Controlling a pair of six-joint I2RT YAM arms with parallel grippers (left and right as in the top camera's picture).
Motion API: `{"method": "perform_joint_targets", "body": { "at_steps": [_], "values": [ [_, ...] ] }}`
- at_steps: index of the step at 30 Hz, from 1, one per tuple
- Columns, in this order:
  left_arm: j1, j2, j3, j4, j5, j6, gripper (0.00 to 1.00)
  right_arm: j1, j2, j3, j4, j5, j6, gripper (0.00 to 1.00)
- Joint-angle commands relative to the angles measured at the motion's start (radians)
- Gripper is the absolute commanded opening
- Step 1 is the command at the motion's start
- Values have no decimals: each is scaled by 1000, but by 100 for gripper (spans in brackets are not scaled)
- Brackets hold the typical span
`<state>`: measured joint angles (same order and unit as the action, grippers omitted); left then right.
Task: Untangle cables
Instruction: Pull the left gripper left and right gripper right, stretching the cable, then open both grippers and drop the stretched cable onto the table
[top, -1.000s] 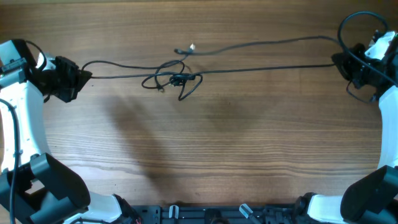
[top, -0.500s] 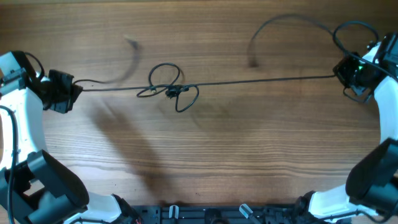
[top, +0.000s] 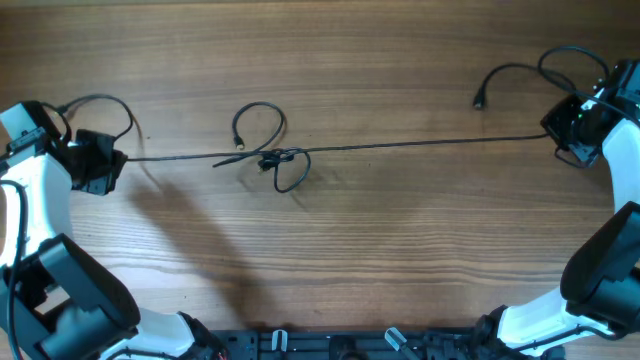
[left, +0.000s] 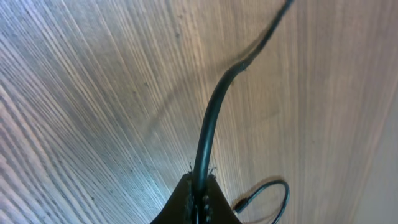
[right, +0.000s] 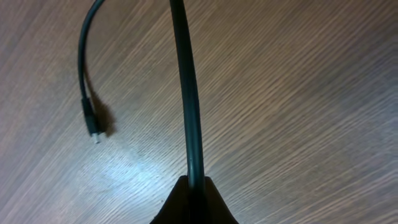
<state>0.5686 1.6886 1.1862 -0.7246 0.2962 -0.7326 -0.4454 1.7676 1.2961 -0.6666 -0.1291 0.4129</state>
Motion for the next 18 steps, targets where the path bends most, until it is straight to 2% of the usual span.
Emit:
{"method": "perform_joint_targets", "body": {
  "at_steps": [1,8,11,12,14,16,17,18],
  "values": [
    [93,67,23,50,-233,-13,4,-116,11,20,39,299,-43,4],
    [27,151,23,36,-173,-12,4,-116,11,20,17,179,-43,5],
    [-9,158,23,24,-174,-11,7,-116,11,20,18,133,-44,33],
    [-23,158,23,24,-174,-7,7,-116,11,20,17,124,-44,46],
    [-40,158,23,23,-174,-7,9,-116,11,20,16,108,-45,63],
    [-55,158,23,21,-174,-7,13,-116,11,20,14,100,-46,73],
    [-61,158,23,21,-174,-7,18,-116,11,20,11,94,-46,77],
    [-68,158,23,19,-174,-7,27,-116,11,20,10,65,-46,77]
  ]
}}
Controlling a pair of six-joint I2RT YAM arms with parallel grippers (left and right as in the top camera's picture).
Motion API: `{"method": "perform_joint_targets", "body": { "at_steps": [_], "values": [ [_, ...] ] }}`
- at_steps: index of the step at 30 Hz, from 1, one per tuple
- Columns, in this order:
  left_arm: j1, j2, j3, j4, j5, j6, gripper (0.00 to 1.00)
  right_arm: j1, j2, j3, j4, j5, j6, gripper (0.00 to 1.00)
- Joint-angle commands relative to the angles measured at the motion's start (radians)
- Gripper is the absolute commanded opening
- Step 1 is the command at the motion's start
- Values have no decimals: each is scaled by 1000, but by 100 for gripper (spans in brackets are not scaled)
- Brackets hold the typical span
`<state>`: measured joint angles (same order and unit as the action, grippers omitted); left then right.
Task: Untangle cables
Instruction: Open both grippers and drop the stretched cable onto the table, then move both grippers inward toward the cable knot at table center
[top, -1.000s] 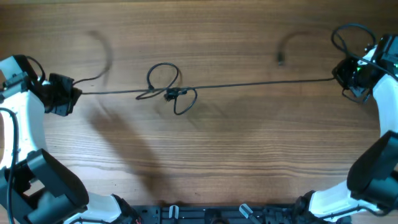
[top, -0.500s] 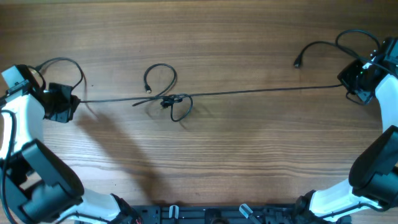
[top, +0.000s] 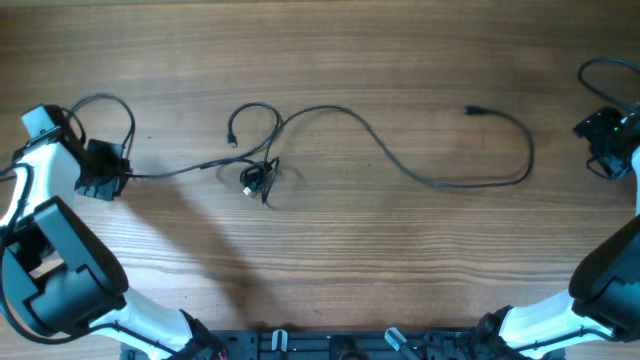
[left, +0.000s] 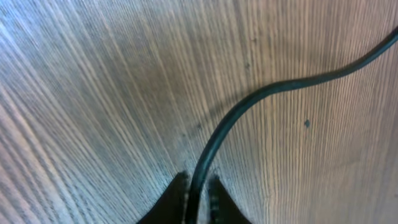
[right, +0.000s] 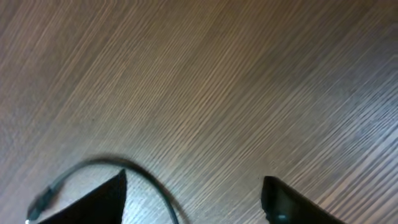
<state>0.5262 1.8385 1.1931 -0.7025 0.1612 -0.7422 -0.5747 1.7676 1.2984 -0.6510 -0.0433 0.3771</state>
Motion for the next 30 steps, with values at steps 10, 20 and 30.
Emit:
{"method": "perform_joint_targets", "body": {
  "at_steps": [10,20,30],
  "values": [
    [-46,-18,29,-22,28,59,100,90,11,18,-35,-324,-42,76],
    [-47,-290,92,-27,97,53,100,349,11,18,-54,-386,-85,76],
    [-136,-335,84,-182,112,56,89,657,11,18,-14,-384,46,76]
  ]
}}
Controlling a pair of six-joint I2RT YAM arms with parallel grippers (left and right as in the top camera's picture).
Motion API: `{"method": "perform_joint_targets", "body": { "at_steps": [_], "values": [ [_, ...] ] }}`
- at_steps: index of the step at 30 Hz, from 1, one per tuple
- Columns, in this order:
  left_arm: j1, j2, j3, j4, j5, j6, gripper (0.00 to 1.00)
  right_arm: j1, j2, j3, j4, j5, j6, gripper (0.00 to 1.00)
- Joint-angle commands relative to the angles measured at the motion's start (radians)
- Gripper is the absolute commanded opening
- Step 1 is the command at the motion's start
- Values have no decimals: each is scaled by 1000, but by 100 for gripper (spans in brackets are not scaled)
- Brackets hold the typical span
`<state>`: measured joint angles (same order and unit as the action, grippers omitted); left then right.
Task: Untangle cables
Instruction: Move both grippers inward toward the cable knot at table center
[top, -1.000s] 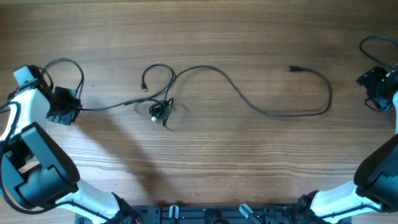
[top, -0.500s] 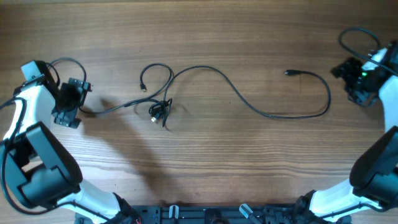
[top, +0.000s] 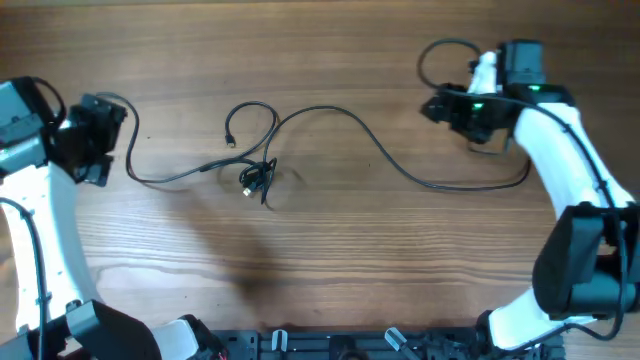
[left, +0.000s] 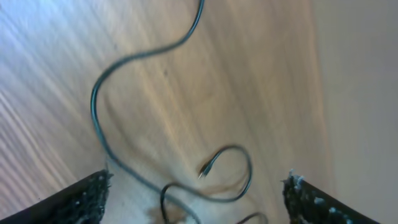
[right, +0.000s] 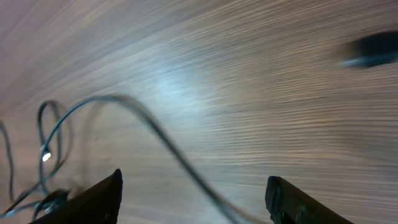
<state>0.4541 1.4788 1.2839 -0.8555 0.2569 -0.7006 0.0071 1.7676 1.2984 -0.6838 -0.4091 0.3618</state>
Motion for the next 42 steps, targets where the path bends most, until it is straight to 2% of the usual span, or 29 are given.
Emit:
{"method": "perform_joint_targets", "body": {
  "at_steps": [1,8,13,25,27,29,31,33,39,42],
  "values": [
    [-87,33,-6,-32,16,23,89,105,11,18,29,-18,69,76],
    [-262,108,-6,-26,-29,42,90,301,11,18,107,-2,95,76],
    [-346,171,-6,-61,-38,42,91,389,11,18,125,22,147,76],
    [-429,269,-6,-266,-68,114,89,513,20,18,267,106,224,76],
    [-431,269,-6,-272,-68,121,82,523,32,18,299,106,225,76],
    [-431,270,-6,-275,-68,121,61,531,53,18,326,106,225,76],
    [-431,270,-6,-275,-68,121,48,539,84,18,348,106,236,76],
    [-431,270,-6,-271,-68,121,46,543,113,18,367,98,251,76],
    [-431,270,-6,-244,-68,121,55,560,227,18,522,-48,251,76],
    [-431,270,-6,-225,-68,117,57,566,278,18,602,-56,294,76]
  ]
}}
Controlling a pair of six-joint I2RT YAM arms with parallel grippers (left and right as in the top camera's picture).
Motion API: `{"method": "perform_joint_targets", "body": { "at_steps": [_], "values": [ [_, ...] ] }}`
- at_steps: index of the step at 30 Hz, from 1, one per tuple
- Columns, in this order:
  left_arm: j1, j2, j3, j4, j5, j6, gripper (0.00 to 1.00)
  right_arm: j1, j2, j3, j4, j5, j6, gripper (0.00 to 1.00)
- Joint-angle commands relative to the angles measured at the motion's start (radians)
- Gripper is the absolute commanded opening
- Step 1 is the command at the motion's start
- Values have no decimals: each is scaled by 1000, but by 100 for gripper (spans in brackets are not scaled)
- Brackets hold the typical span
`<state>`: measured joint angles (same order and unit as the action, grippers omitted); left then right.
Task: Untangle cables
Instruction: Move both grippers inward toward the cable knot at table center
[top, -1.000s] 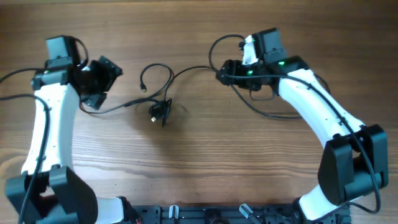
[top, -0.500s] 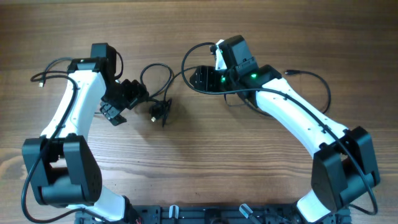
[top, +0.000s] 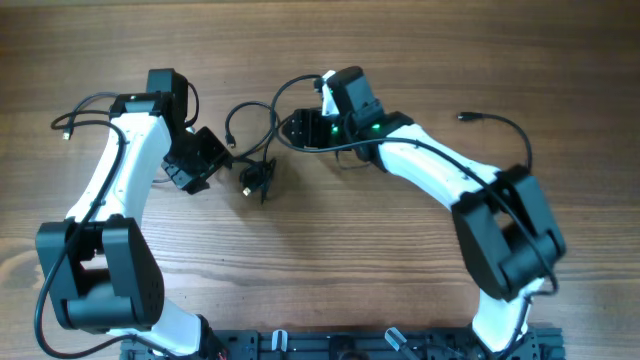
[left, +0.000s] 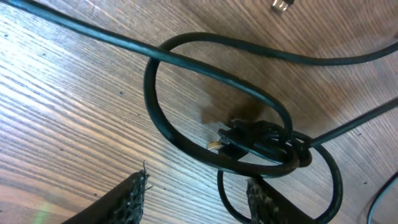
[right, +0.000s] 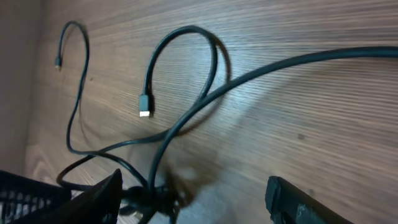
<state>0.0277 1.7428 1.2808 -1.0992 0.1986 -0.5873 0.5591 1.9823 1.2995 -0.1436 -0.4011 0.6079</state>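
A thin black cable (top: 430, 150) lies across the wooden table, tied in a small tight knot (top: 257, 180) left of the middle. From the knot a loop rises and ends in a plug (top: 228, 141). One tail ends at the far left (top: 63, 130), the other at the right (top: 462, 117). My left gripper (top: 222, 160) stands open just left of the knot; its wrist view shows the knot (left: 261, 140) right ahead of the fingers (left: 127, 199). My right gripper (top: 286, 128) is open above and right of the knot (right: 155, 193), with the plug (right: 145, 106) before it.
Bare wooden table (top: 330, 260) surrounds the cable. The two arms lean in from either side and meet near the knot. The right tail curves in a wide bow (top: 525, 140) behind the right arm.
Both open grippers have moved from the table's outer sides in to the knot, the left from the far left, the right from the upper right. The left tail now lies further left.
At first both grippers were shut on the cable, pulled taut across the table. Then the right was open and the cable lay slack in curves, the left still on it. Later both stood open apart from the cable. Now both are at the knot.
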Motion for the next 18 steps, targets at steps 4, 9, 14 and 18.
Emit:
{"method": "perform_joint_targets", "body": {
  "at_steps": [4,9,14,18],
  "values": [
    [-5,6,-3,38,-9,-28,62,19,126,17,147,-65,142,78],
    [-20,6,-3,42,-10,-31,64,27,180,17,204,-69,205,79],
    [-44,6,-3,72,-10,-31,65,46,182,17,210,-72,232,81],
    [-64,6,-3,124,-10,-38,66,71,182,17,211,-24,233,81]
  ]
}}
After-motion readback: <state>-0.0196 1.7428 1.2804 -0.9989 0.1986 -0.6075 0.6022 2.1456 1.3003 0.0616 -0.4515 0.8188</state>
